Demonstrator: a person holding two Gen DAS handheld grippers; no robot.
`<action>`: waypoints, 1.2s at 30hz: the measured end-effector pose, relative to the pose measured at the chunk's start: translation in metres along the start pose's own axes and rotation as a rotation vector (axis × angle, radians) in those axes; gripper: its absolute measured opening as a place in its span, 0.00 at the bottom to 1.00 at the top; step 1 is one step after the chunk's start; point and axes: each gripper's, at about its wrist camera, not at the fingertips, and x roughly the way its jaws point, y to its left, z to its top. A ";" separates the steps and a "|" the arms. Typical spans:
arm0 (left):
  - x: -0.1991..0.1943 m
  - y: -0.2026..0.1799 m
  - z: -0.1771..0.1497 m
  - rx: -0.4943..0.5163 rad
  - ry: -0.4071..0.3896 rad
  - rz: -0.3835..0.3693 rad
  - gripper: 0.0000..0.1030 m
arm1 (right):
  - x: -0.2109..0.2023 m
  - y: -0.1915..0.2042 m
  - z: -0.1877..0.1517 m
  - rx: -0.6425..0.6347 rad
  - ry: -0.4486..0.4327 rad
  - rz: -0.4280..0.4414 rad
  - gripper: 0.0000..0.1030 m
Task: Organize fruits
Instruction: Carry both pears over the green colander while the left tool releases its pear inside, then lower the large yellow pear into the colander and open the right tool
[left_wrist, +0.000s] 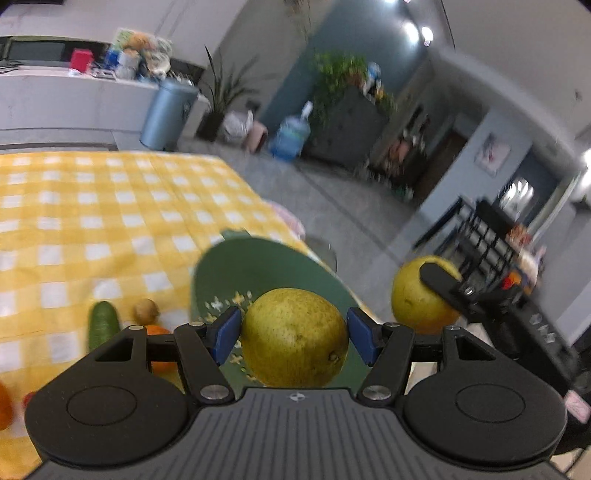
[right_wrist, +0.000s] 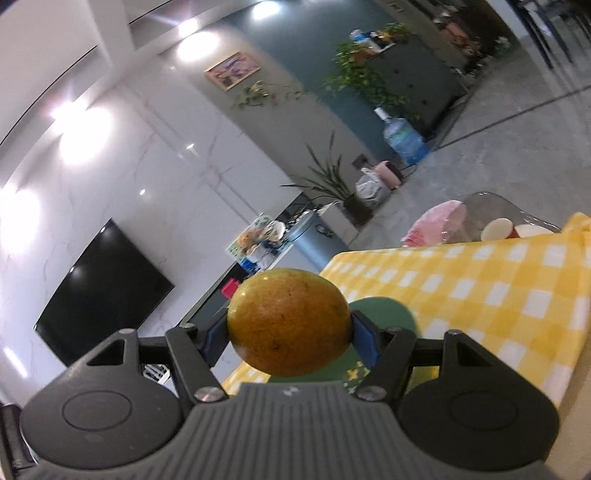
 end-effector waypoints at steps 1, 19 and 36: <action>0.007 -0.003 0.000 0.011 0.019 0.005 0.70 | 0.000 -0.003 0.001 0.013 -0.003 0.000 0.64; 0.093 -0.041 0.004 0.284 0.217 0.393 0.63 | -0.008 -0.036 0.006 0.187 -0.008 0.021 0.64; -0.051 0.003 -0.034 -0.007 -0.245 0.382 0.85 | 0.037 -0.008 -0.007 0.006 0.199 -0.116 0.64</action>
